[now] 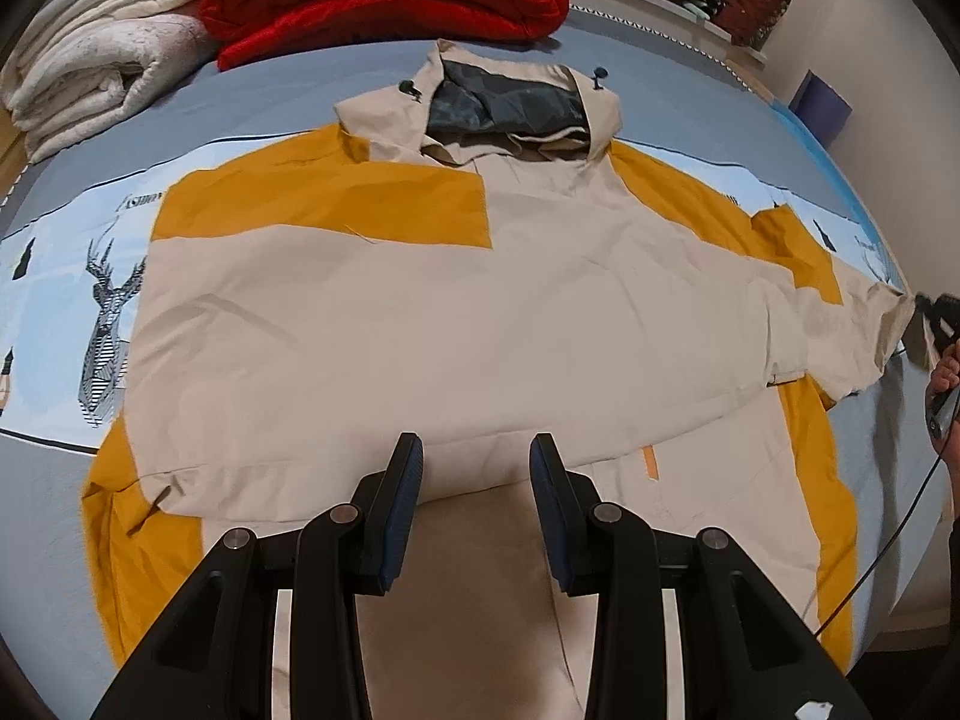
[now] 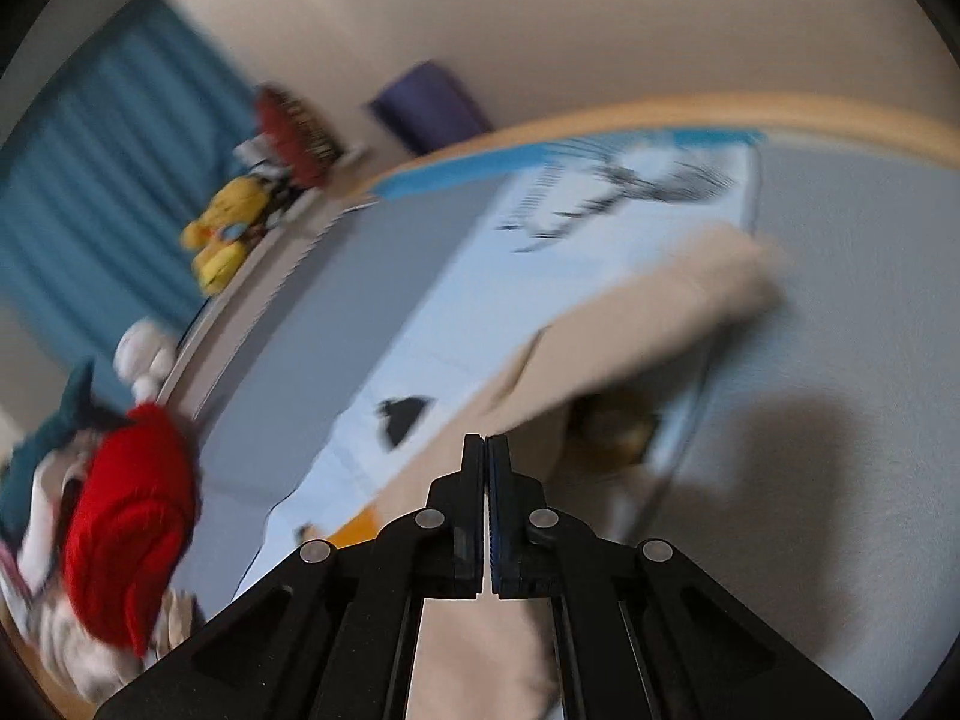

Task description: Fold large clothes

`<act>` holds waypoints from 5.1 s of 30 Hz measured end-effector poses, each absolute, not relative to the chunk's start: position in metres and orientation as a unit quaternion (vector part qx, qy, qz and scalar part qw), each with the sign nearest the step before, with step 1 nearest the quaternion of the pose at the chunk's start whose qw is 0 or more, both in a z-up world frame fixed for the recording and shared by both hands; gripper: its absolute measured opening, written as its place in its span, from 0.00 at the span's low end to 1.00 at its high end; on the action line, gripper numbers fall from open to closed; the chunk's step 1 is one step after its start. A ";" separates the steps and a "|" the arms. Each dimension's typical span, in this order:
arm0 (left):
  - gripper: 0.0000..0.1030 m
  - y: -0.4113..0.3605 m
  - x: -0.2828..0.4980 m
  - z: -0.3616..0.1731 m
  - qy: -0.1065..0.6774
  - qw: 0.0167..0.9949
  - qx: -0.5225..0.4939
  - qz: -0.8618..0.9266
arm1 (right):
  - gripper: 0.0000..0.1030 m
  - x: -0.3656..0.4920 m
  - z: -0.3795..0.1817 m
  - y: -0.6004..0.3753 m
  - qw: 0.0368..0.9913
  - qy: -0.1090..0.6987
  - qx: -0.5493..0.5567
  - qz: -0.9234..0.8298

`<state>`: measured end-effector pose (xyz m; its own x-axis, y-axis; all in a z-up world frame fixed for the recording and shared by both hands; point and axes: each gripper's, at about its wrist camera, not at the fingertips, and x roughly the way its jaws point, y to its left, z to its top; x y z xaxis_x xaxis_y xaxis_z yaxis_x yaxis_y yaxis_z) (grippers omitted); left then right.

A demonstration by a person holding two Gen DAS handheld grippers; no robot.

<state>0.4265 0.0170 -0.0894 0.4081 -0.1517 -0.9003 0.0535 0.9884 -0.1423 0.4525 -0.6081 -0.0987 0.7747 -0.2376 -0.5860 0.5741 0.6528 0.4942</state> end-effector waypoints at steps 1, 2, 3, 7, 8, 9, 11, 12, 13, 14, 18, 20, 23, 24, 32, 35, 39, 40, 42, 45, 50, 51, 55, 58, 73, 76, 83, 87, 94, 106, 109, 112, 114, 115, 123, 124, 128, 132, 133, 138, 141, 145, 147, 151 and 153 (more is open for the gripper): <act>0.32 0.020 0.426 -0.088 0.539 0.839 -0.048 -0.059 | 0.01 0.459 -0.087 -0.589 0.888 0.242 0.324 -0.217; 0.32 0.022 0.425 -0.087 0.539 0.839 -0.050 -0.058 | 0.01 0.460 -0.079 -0.574 0.898 0.241 0.309 -0.202; 0.32 0.024 0.424 -0.085 0.538 0.840 -0.053 -0.057 | 0.01 0.464 -0.069 -0.553 0.907 0.239 0.293 -0.183; 0.32 0.034 0.422 -0.079 0.534 0.842 -0.062 -0.054 | 0.01 0.483 -0.041 -0.440 0.938 0.261 0.223 -0.056; 0.32 0.035 0.421 -0.077 0.533 0.842 -0.063 -0.053 | 0.01 0.485 -0.041 -0.414 0.939 0.270 0.211 -0.024; 0.32 0.037 0.420 -0.076 0.532 0.843 -0.065 -0.053 | 0.01 0.484 -0.040 -0.384 0.939 0.280 0.199 0.013; 0.32 0.041 0.418 -0.073 0.529 0.844 -0.070 -0.051 | 0.01 0.480 -0.044 -0.314 0.933 0.304 0.163 0.098; 0.32 0.043 0.417 -0.071 0.529 0.844 -0.072 -0.051 | 0.01 0.476 -0.047 -0.286 0.928 0.314 0.151 0.129; 0.32 0.045 0.416 -0.070 0.529 0.844 -0.074 -0.050 | 0.01 0.472 -0.053 -0.259 0.918 0.328 0.146 0.166; 0.32 0.048 0.415 -0.069 0.530 0.843 -0.076 -0.050 | 0.01 0.468 -0.062 -0.233 0.904 0.349 0.139 0.205; 0.32 0.058 0.413 -0.062 0.528 0.843 -0.087 -0.053 | 0.03 0.461 -0.103 -0.177 0.869 0.427 0.105 0.229; 0.32 0.064 0.413 -0.058 0.524 0.844 -0.101 -0.051 | 0.04 0.459 -0.113 -0.174 0.859 0.454 0.120 0.204; 0.32 0.069 0.414 -0.055 0.521 0.844 -0.115 -0.051 | 0.04 0.448 -0.095 -0.181 0.865 0.455 0.116 0.178; 0.32 0.069 0.414 -0.055 0.521 0.844 -0.117 -0.051 | 0.04 0.442 -0.087 -0.188 0.870 0.450 0.112 0.167; 0.32 0.051 0.416 -0.058 0.518 0.847 -0.110 -0.055 | 0.09 0.418 -0.082 -0.243 0.877 0.425 0.200 0.102; 0.32 0.038 0.418 -0.062 0.519 0.848 -0.087 -0.063 | 0.09 0.435 -0.120 -0.241 0.843 0.480 0.218 0.105; 0.32 0.033 0.424 -0.067 0.520 0.848 -0.077 -0.061 | 0.21 0.456 -0.147 -0.231 0.819 0.509 0.231 0.125; 0.32 0.034 0.426 -0.069 0.522 0.847 -0.079 -0.059 | 0.35 0.459 -0.153 -0.230 0.814 0.515 0.237 0.126; 0.32 0.037 0.430 -0.072 0.526 0.845 -0.080 -0.056 | 0.45 0.465 -0.167 -0.230 0.801 0.525 0.260 0.120; 0.32 0.042 0.434 -0.074 0.527 0.844 -0.082 -0.052 | 0.45 0.474 -0.179 -0.227 0.789 0.528 0.287 0.125; 0.32 0.053 0.437 -0.071 0.526 0.844 -0.093 -0.051 | 0.45 0.484 -0.189 -0.237 0.776 0.512 0.348 0.117; 0.32 0.055 0.437 -0.071 0.525 0.844 -0.095 -0.050 | 0.45 0.486 -0.191 -0.239 0.773 0.510 0.360 0.113; 0.32 0.066 0.439 -0.070 0.525 0.843 -0.105 -0.049 | 0.45 0.494 -0.199 -0.243 0.757 0.511 0.392 0.113; 0.32 0.073 0.439 -0.070 0.527 0.841 -0.111 -0.044 | 0.43 0.500 -0.204 -0.235 0.760 0.511 0.384 0.118; 0.32 0.103 0.424 -0.067 0.528 0.836 -0.146 -0.036 | 0.24 0.446 -0.142 -0.084 0.807 0.459 0.119 0.352; 0.34 0.107 0.422 -0.068 0.531 0.831 -0.161 -0.038 | 0.28 0.444 -0.152 -0.084 0.801 0.493 0.102 0.325; 0.34 0.124 0.421 -0.070 0.534 0.827 -0.177 -0.006 | 0.30 0.437 -0.131 -0.125 0.823 0.487 0.114 0.269; 0.34 0.152 0.419 -0.076 0.535 0.819 -0.203 0.046 | 0.30 0.437 -0.120 -0.165 0.849 0.472 0.117 0.207; 0.34 0.191 0.414 -0.093 0.537 0.787 -0.298 0.062 | 0.30 0.438 -0.103 -0.230 0.870 0.455 0.144 0.121; 0.25 0.148 0.431 -0.145 0.612 0.740 -0.275 0.030 | 0.30 0.445 -0.100 -0.300 0.870 0.440 0.223 -0.009; 0.05 0.149 0.432 -0.138 0.598 0.753 -0.272 0.025 | 0.30 0.446 -0.100 -0.308 0.870 0.434 0.232 -0.021; 0.04 0.155 0.432 -0.101 0.540 0.809 -0.227 0.046 | 0.30 0.447 -0.104 -0.311 0.865 0.438 0.243 -0.020; 0.04 0.162 0.430 -0.082 0.505 0.837 -0.197 0.082 | 0.30 0.450 -0.113 -0.308 0.854 0.453 0.255 -0.009; 0.05 0.166 0.429 -0.080 0.499 0.839 -0.197 0.091 | 0.31 0.452 -0.119 -0.307 0.846 0.464 0.264 -0.002; 0.20 0.210 0.422 -0.108 0.520 0.786 -0.311 0.122 | 0.31 0.453 -0.193 -0.324 0.758 0.582 0.283 -0.075; 0.22 0.211 0.422 -0.109 0.521 0.784 -0.318 0.117 | 0.31 0.452 -0.193 -0.326 0.758 0.581 0.287 -0.076; 0.28 0.206 0.426 -0.124 0.539 0.763 -0.345 0.093 | 0.32 0.450 -0.182 -0.319 0.769 0.574 0.268 -0.081; 0.25 0.204 0.425 -0.138 0.556 0.742 -0.359 0.107 | 0.32 0.449 -0.174 -0.316 0.777 0.567 0.257 -0.093; 0.20 0.205 0.422 -0.134 0.551 0.749 -0.348 0.123 | 0.32 0.450 -0.169 -0.315 0.786 0.559 0.246 -0.097; 0.14 0.194 0.426 -0.101 0.506 0.805 -0.283 0.127 | 0.37 0.455 -0.131 -0.285 0.852 0.497 0.159 -0.057; 0.14 0.183 0.433 -0.103 0.510 0.805 -0.292 0.085 | 0.41 0.461 -0.139 -0.278 0.848 0.506 0.153 -0.036; 0.14 0.183 0.438 -0.127 0.537 0.771 -0.334 0.071 | 0.41 0.467 -0.180 -0.292 0.804 0.568 0.158 -0.077; 0.14 0.186 0.438 -0.139 0.559 0.755 -0.331 0.090 | 0.41 0.465 -0.184 -0.295 0.799 0.573 0.165 -0.082; 0.14 0.190 0.438 -0.137 0.566 0.756 -0.308 0.115 | 0.41 0.466 -0.162 -0.285 0.820 0.550 0.137 -0.082; 0.14 0.186 0.440 -0.130 0.557 0.771 -0.287 0.112 | 0.41 0.467 -0.150 -0.276 0.837 0.530 0.126 -0.059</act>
